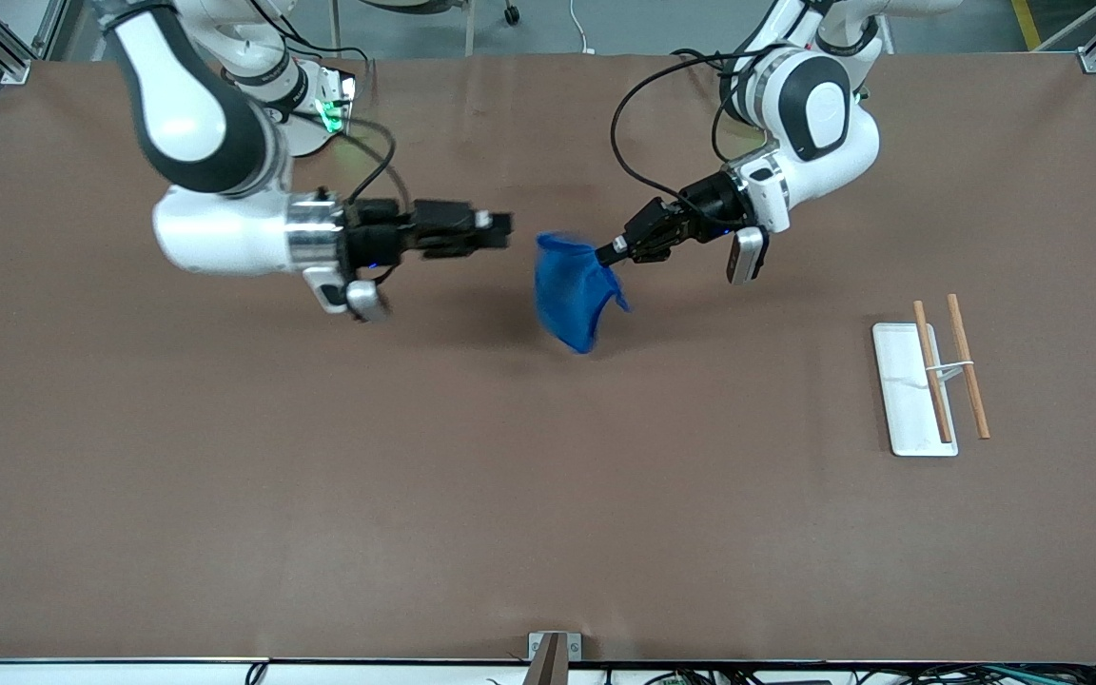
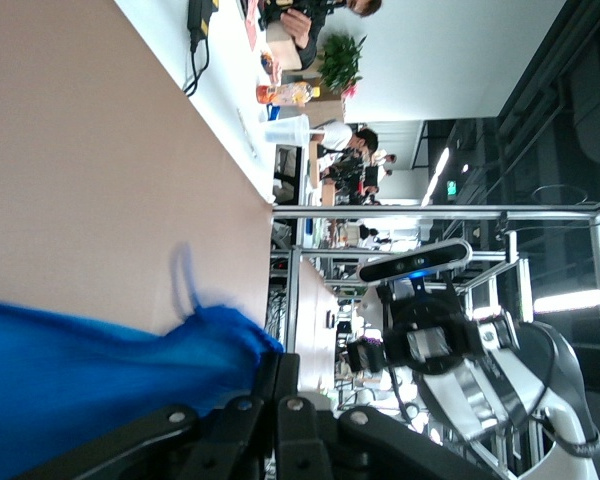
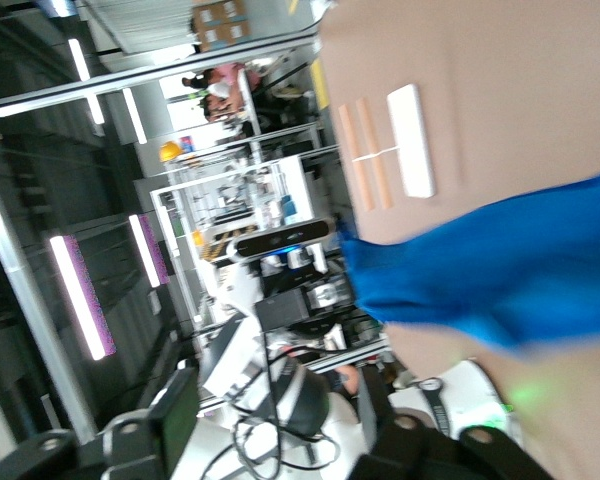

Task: Right arm passes towel to left arm to hang
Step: 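Open the right gripper and pull it back from the towel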

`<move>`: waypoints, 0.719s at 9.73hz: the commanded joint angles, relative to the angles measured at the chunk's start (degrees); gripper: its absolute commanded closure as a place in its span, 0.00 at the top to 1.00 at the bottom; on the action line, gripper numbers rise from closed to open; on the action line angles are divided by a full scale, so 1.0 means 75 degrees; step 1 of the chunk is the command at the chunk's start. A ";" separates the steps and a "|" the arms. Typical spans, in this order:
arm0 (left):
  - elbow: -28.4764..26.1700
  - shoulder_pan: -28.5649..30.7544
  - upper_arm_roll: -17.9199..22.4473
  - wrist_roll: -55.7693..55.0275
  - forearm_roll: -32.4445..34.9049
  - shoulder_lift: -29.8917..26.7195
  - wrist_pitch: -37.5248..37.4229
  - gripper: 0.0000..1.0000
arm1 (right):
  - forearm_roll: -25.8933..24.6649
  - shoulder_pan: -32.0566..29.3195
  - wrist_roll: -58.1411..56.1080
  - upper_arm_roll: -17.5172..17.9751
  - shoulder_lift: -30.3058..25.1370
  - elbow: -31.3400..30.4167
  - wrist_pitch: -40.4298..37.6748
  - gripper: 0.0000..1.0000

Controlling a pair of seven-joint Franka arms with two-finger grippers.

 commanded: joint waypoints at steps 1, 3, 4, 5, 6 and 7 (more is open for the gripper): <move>0.0531 0.0029 -0.0018 -0.0388 0.0993 0.0769 0.0389 0.00 | -0.2082 -0.0405 0.0559 -0.0392 -0.0088 0.0197 -0.0335 1.00; 0.0556 0.0029 0.0052 -0.0424 0.1686 0.0933 0.0438 0.00 | -0.4015 -0.0394 0.0805 -0.1073 -0.0310 0.0175 -0.0278 1.00; 0.0568 0.0029 0.0203 -0.0436 0.2293 0.1062 0.0438 0.00 | -0.5233 -0.0394 0.0830 -0.1413 -0.0311 0.0244 -0.0266 1.00; 0.0568 0.0029 0.0263 -0.0703 0.2821 0.1075 0.0438 0.00 | -0.5976 -0.0382 0.0819 -0.1787 -0.0334 0.0280 -0.0265 1.00; 0.0568 0.0040 0.0310 -0.1054 0.3441 0.1052 0.0438 0.00 | -0.6715 -0.0382 0.0830 -0.2081 -0.0381 0.0338 -0.0254 1.00; 0.0568 0.0029 0.0426 -0.1452 0.4085 0.1052 0.0438 0.00 | -0.7592 -0.0370 0.0830 -0.2339 -0.0451 0.0362 -0.0091 1.00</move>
